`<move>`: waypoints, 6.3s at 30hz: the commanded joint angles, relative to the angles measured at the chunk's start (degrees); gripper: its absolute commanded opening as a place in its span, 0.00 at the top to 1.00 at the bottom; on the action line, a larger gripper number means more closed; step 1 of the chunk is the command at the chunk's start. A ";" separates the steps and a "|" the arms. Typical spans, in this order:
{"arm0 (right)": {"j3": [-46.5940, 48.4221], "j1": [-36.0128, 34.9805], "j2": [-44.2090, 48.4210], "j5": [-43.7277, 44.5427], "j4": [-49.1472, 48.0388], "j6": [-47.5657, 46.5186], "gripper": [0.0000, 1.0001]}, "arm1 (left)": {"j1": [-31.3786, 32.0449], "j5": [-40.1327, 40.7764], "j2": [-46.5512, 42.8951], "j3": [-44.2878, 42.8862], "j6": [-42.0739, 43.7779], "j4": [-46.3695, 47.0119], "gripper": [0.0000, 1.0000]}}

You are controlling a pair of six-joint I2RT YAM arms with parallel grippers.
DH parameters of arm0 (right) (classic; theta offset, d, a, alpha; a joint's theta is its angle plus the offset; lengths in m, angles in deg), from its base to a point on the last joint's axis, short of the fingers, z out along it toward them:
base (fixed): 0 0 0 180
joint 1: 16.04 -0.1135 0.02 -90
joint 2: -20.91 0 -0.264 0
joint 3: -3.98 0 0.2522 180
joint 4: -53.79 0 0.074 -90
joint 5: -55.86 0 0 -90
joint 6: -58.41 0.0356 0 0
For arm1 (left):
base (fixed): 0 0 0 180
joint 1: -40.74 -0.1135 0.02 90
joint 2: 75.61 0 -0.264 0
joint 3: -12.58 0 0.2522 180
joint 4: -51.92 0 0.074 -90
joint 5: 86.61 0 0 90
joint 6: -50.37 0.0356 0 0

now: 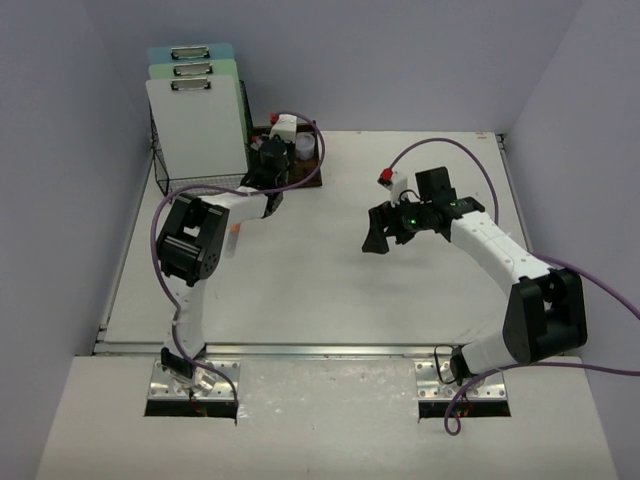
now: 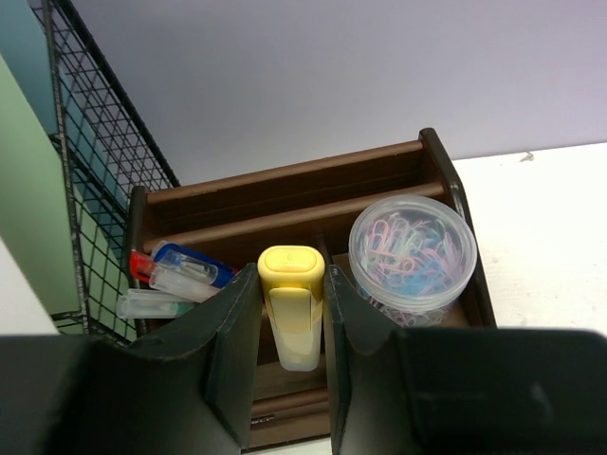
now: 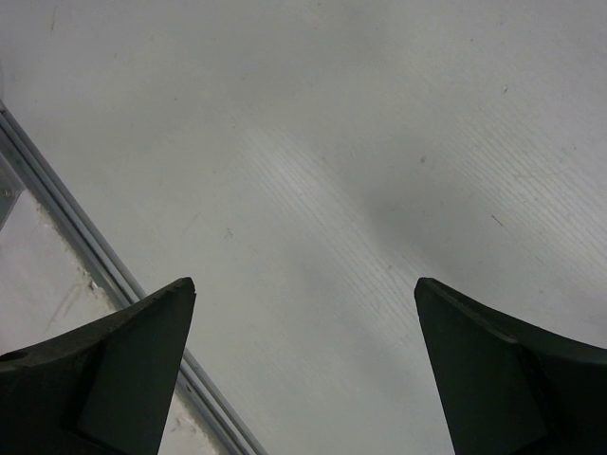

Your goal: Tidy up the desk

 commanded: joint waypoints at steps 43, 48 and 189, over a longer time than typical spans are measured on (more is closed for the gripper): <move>0.87 1.10 2.02 -3.26 -0.45 1.18 0.01 | -4.93 -4.55 -40.98 24.00 -7.90 -42.32 0.45; 1.10 1.10 2.34 -2.59 0.06 0.91 0.01 | -6.16 -5.39 -37.01 25.29 -13.54 -47.06 0.44; 4.26 1.62 -0.86 -3.31 5.62 -4.34 0.03 | -5.06 -24.60 -17.73 12.51 -6.33 15.00 1.00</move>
